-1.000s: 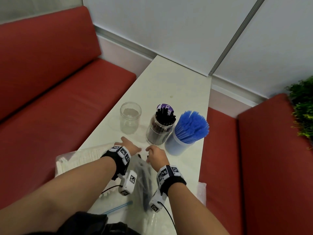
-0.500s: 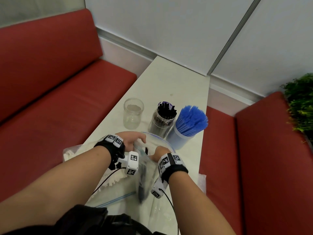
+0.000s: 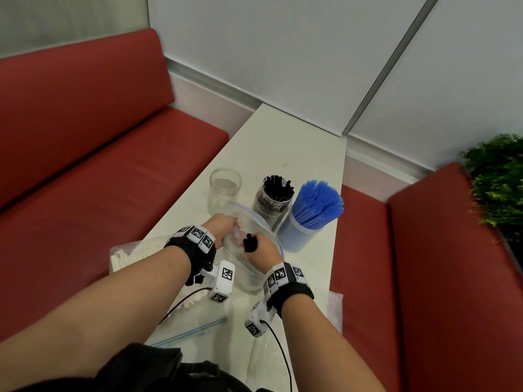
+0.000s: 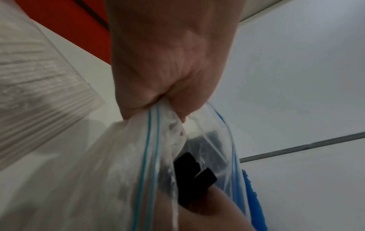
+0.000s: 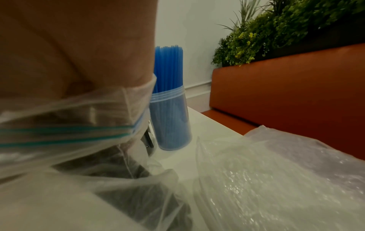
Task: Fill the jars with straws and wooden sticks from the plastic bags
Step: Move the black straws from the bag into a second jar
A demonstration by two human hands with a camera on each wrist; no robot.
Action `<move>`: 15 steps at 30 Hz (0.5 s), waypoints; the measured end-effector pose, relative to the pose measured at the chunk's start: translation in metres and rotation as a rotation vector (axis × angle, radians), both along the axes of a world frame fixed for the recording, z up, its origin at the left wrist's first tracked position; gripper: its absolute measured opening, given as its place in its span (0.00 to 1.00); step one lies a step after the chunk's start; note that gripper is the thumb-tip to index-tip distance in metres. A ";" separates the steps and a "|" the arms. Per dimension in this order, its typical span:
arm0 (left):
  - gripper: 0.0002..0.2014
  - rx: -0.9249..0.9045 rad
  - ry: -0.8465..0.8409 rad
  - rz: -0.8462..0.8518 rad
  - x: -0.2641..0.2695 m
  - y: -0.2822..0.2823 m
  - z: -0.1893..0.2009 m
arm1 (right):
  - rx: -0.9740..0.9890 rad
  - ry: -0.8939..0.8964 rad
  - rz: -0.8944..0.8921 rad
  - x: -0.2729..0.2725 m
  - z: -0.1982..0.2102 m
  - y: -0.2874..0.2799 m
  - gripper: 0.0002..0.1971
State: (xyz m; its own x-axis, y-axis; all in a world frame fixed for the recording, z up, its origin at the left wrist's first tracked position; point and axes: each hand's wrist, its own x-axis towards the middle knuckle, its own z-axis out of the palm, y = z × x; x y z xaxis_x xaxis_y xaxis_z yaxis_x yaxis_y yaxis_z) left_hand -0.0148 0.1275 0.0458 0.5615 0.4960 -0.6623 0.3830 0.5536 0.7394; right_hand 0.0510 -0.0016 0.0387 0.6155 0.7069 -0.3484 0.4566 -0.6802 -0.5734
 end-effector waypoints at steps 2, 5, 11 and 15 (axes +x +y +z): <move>0.11 -0.055 -0.007 0.036 -0.002 -0.004 0.003 | -0.004 0.022 0.015 0.001 -0.001 -0.004 0.12; 0.08 -0.151 -0.039 0.114 -0.003 -0.009 -0.001 | 0.067 0.092 -0.072 0.001 -0.002 -0.011 0.07; 0.25 0.640 0.392 -0.298 -0.012 -0.016 0.022 | 0.241 0.221 -0.096 -0.003 0.000 -0.013 0.12; 0.18 0.781 0.532 -0.333 -0.009 -0.002 0.025 | 0.316 0.357 -0.098 0.003 0.008 -0.011 0.03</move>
